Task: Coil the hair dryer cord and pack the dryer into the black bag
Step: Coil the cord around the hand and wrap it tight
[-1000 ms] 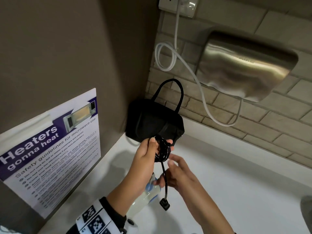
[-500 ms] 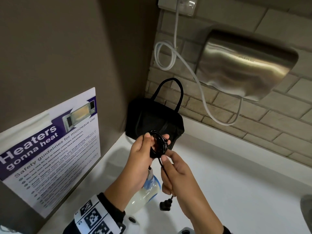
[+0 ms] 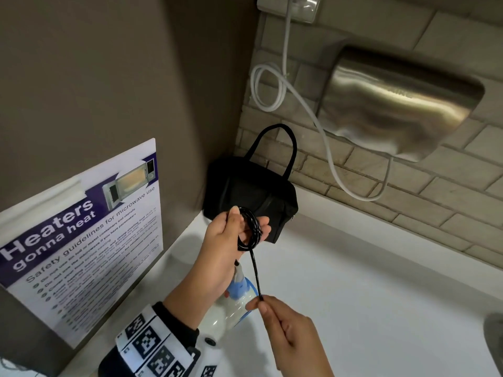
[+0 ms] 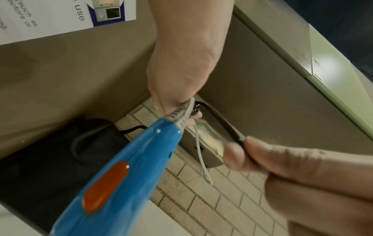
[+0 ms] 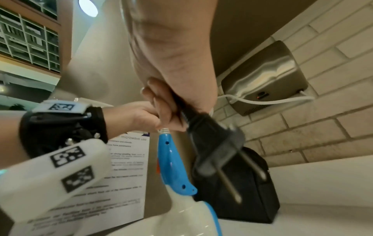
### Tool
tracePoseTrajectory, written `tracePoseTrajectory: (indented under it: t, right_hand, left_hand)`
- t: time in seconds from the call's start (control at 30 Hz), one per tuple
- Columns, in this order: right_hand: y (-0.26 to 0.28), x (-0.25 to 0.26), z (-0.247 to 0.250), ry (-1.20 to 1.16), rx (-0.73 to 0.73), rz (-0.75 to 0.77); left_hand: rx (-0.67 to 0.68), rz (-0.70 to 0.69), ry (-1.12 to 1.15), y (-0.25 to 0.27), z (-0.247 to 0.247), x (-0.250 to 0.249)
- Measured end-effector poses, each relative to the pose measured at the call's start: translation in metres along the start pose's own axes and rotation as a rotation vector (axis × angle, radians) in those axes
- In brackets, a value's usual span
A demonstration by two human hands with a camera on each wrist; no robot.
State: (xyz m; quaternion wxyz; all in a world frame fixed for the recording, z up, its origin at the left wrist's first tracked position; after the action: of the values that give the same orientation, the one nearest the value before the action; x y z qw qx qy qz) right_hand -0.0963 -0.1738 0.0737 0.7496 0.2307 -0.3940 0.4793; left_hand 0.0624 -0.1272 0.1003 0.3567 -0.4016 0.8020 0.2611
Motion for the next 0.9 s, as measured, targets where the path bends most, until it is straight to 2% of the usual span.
tracePoseTrajectory:
  t: [0.13,0.27,0.33,0.4,0.5,0.6,0.7,0.8,0.9]
  right_hand:
    - [-0.01,-0.018,0.006,0.142,0.045,-0.015]
    - [-0.022,-0.044,0.021,0.513,-0.148,0.154]
    - [-0.028,-0.059,0.027,0.516,-0.211,0.022]
    - [-0.032,-0.069,0.029,0.436,-0.199,-0.152]
    - [-0.039,-0.074,0.031,0.153,-0.231,-0.254]
    - [-0.044,-0.068,0.024,-0.407,-0.315,-0.346]
    - [-0.048,-0.05,0.016,-0.897,-0.31,-0.41]
    - [-0.054,-0.034,0.01,-1.167,-0.31,-0.476]
    - [-0.058,-0.021,0.006,-1.323,-0.349,-0.517]
  left_hand:
    - [0.01,0.016,0.038,0.002,-0.003,0.0]
    - [0.031,0.031,-0.027,0.003,0.0,-0.003]
    - [0.037,0.032,-0.095,0.002,0.002,-0.002]
    - [0.037,0.04,-0.139,0.001,0.004,0.001]
    - [0.061,0.053,-0.216,0.0,0.004,0.007]
    - [0.088,0.061,-0.252,0.003,0.002,0.013]
    - [0.082,0.06,-0.263,0.005,0.0,0.015]
    - [0.074,0.073,-0.289,0.006,0.0,0.017]
    - [0.059,0.088,-0.303,0.008,0.001,0.019]
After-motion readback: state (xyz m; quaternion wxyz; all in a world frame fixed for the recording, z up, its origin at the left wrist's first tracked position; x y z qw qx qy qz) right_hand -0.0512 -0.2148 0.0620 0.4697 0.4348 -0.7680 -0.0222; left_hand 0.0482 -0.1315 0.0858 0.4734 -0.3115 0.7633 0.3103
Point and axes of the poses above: each hand's wrist, its own y-axis away from the middle knuckle, its own z-axis out of the back of the hand, x = y × z, the point moved 3 cm from there along -y, towards the middle knuckle
